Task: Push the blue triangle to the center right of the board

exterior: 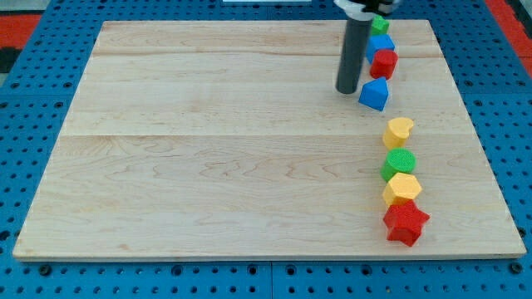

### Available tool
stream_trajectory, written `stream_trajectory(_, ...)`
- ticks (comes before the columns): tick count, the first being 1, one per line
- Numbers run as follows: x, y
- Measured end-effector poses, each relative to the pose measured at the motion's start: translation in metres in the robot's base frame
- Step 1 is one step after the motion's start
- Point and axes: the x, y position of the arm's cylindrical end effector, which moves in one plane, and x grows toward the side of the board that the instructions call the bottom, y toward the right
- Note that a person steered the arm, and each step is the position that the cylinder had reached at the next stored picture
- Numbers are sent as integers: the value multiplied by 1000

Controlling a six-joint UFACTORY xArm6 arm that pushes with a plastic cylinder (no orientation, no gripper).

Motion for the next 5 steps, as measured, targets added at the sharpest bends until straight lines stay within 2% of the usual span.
stream_trajectory(1, 16, 6)
stream_trajectory(5, 16, 38)
